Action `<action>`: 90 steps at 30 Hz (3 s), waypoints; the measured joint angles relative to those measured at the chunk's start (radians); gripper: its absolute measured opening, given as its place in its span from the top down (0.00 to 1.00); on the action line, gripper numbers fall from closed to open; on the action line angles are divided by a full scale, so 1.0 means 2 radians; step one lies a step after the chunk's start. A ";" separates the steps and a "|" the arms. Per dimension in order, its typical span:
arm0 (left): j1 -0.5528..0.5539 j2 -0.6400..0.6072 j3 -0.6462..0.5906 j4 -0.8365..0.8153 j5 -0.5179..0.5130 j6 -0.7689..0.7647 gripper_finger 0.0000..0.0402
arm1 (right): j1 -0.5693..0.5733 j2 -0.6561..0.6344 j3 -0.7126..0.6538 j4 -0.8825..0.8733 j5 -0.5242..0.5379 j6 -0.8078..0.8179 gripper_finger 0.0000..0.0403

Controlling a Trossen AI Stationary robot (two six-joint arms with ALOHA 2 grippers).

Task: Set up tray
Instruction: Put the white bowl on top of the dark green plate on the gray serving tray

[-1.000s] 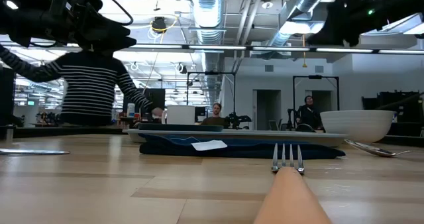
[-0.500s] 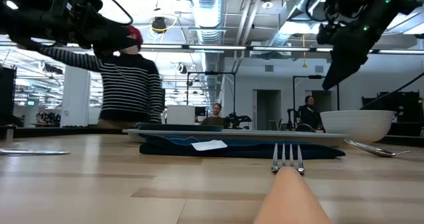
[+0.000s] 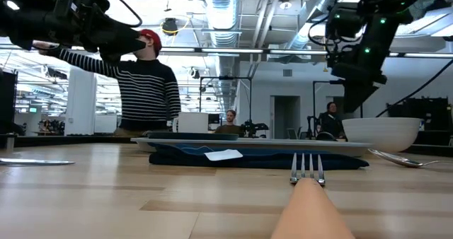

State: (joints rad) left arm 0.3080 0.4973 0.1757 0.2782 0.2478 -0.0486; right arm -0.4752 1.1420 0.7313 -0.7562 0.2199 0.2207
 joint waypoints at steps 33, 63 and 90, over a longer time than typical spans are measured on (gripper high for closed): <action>0.000 0.000 0.000 -0.011 0.000 -0.001 0.58 | -0.002 0.205 0.036 -0.048 -0.004 -0.036 0.71; 0.000 0.000 0.000 -0.013 0.000 -0.001 0.58 | 0.062 0.236 0.257 -0.138 0.006 -0.057 0.98; 0.000 0.000 0.000 -0.026 -0.023 -0.010 0.58 | 0.211 0.585 0.697 -0.187 0.010 -0.322 0.97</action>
State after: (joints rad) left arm 0.3077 0.4969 0.1764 0.2263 0.2024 -0.0677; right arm -0.0522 2.3123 2.1262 -1.1294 0.2407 -0.4232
